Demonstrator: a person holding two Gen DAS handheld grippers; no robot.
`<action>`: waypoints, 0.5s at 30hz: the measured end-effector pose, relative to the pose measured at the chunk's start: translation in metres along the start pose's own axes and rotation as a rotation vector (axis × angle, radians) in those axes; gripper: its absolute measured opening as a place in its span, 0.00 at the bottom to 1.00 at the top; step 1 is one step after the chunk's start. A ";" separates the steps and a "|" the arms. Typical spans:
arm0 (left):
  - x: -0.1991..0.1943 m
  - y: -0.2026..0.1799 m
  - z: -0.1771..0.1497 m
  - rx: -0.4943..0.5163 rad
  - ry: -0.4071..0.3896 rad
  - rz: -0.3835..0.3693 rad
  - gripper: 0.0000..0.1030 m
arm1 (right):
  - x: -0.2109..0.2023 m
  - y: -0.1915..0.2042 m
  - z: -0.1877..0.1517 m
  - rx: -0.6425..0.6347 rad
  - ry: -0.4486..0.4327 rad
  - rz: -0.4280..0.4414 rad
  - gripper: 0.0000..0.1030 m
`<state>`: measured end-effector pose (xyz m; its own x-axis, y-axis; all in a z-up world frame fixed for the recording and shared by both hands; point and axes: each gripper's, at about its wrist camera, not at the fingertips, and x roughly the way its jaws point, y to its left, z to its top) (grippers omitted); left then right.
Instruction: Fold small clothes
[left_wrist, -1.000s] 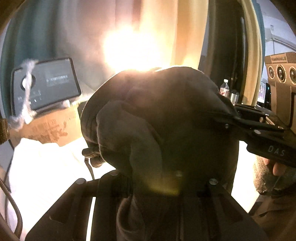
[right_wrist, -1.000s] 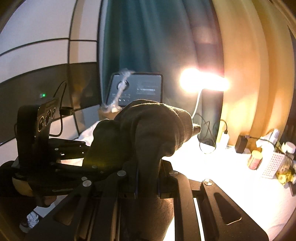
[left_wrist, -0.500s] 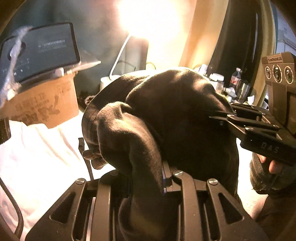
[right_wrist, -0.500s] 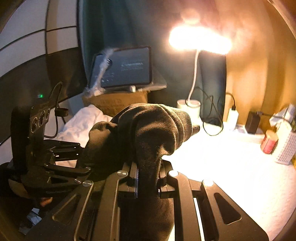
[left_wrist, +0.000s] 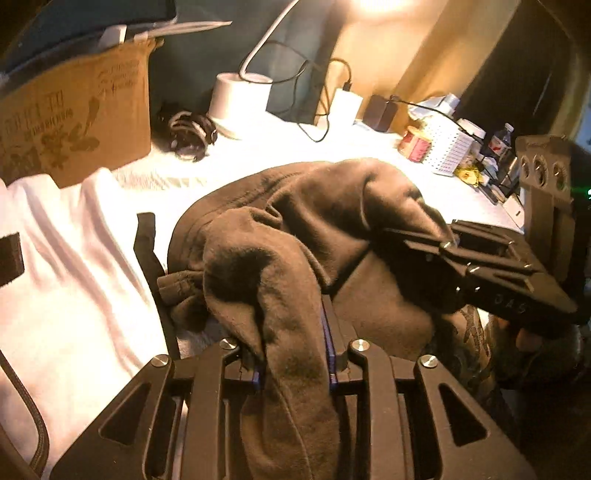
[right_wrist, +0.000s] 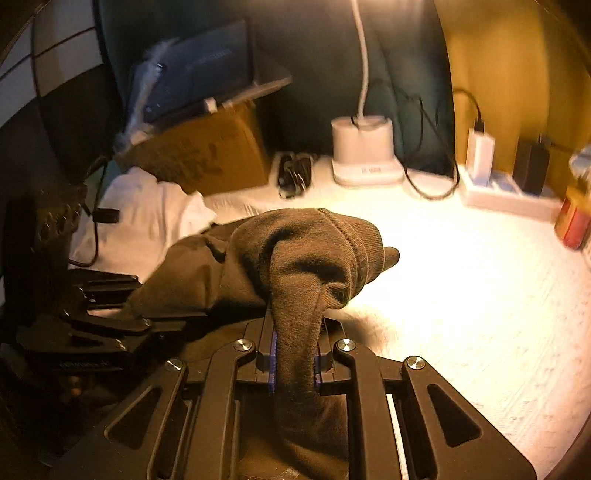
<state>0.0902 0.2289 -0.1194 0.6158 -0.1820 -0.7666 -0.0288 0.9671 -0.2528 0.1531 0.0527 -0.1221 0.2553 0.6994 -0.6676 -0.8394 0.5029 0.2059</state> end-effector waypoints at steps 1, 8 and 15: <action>0.002 0.001 0.001 -0.007 0.011 0.000 0.25 | 0.005 -0.005 -0.001 0.017 0.023 0.005 0.15; -0.001 -0.007 0.017 0.055 0.028 0.065 0.27 | 0.018 -0.029 0.000 0.109 0.077 0.034 0.28; 0.008 0.016 0.029 0.046 0.029 0.127 0.36 | 0.018 -0.059 0.003 0.210 0.059 0.011 0.40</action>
<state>0.1178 0.2478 -0.1126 0.5861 -0.0626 -0.8078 -0.0683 0.9897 -0.1262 0.2083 0.0368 -0.1443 0.2129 0.6772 -0.7043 -0.7219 0.5948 0.3537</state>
